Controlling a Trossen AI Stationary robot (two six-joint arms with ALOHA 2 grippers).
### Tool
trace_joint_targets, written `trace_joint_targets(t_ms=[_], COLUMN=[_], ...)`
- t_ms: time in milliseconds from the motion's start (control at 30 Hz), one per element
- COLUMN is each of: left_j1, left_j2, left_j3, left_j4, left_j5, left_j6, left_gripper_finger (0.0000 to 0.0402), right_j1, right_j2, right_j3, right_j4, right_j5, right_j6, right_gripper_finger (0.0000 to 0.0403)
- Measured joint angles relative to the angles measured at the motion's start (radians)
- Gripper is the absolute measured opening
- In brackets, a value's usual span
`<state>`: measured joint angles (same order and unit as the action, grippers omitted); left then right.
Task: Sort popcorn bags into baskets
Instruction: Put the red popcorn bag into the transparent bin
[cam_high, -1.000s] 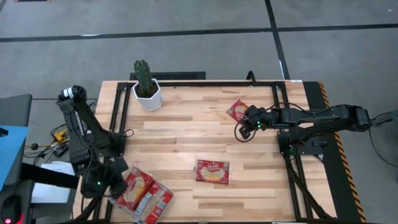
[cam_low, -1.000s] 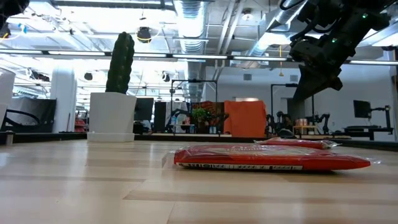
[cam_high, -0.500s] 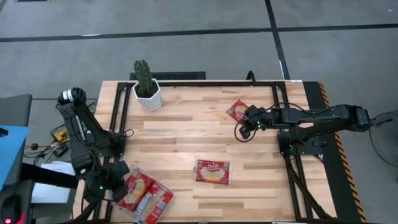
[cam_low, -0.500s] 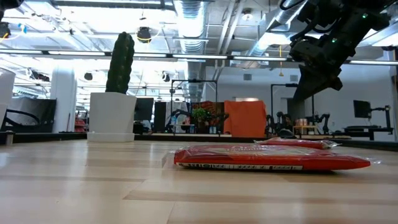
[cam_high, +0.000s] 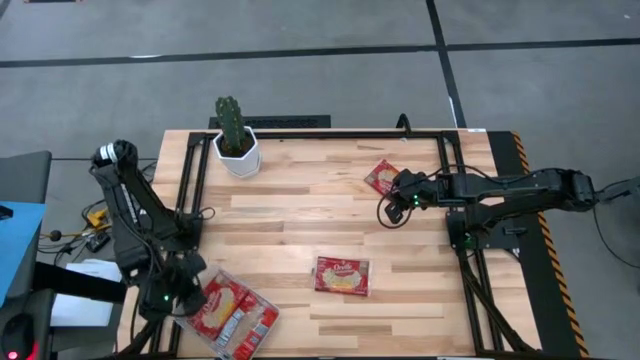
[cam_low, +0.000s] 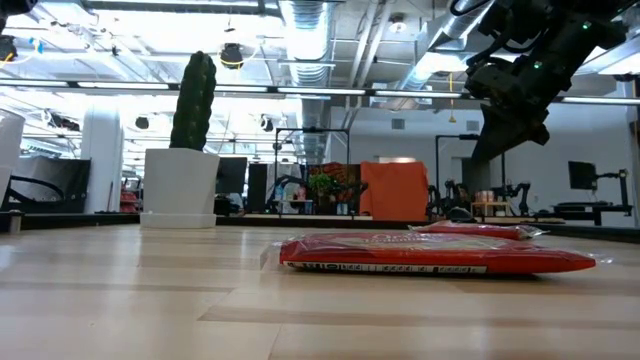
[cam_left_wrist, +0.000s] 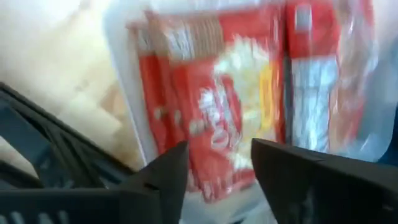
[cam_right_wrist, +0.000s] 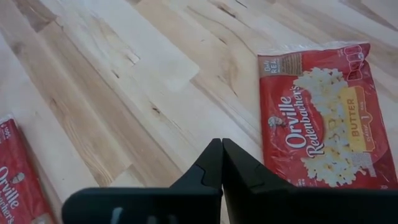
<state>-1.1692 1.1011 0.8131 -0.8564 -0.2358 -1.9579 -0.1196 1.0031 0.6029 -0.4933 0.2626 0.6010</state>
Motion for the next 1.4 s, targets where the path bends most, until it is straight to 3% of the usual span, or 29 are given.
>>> trace_joint_targets(t_ms=[200,300,400,467,633,833,1033,1267,1400], left_j1=[0.136,0.278,0.456,0.59,0.913,1.171,1.281,1.298,1.296], left_j2=[-0.128,-0.195,-0.223,-0.218,-0.129,0.081,0.358,0.662,0.794], left_j3=[0.0,0.0,0.0,0.0,0.0,0.001,0.027,0.202,0.313], left_j4=[-0.048,-0.002,0.089,0.182,0.458,0.738,0.937,0.955,0.916], left_j5=[-0.223,-0.309,-0.31,-0.255,-0.008,0.283,0.565,0.736,0.852], left_j6=[0.023,0.164,0.374,0.545,0.91,1.15,1.256,1.444,1.536], left_gripper_finger=[0.0203,0.0204,0.0199,0.0194,0.0188,0.0188,0.0188,0.0216,0.0247], right_j1=[0.03,0.085,0.165,0.222,0.352,0.479,0.587,0.688,0.72], right_j2=[0.0,0.0,0.0,0.003,0.067,0.215,0.363,0.489,0.573], right_j3=[0.0,0.0,0.0,0.0,-0.002,-0.001,-0.001,0.001,0.055], right_j4=[0.027,0.03,0.031,0.031,0.043,0.148,0.264,0.462,0.49], right_j5=[-0.048,-0.057,-0.055,-0.043,-0.009,-0.01,-0.041,-0.101,-0.104], right_j6=[0.005,0.045,0.074,0.087,0.106,0.107,0.102,0.183,0.247], right_gripper_finger=[0.0033,0.0034,0.0027,0.0022,0.0015,0.0026,0.0018,0.0025,0.0024])
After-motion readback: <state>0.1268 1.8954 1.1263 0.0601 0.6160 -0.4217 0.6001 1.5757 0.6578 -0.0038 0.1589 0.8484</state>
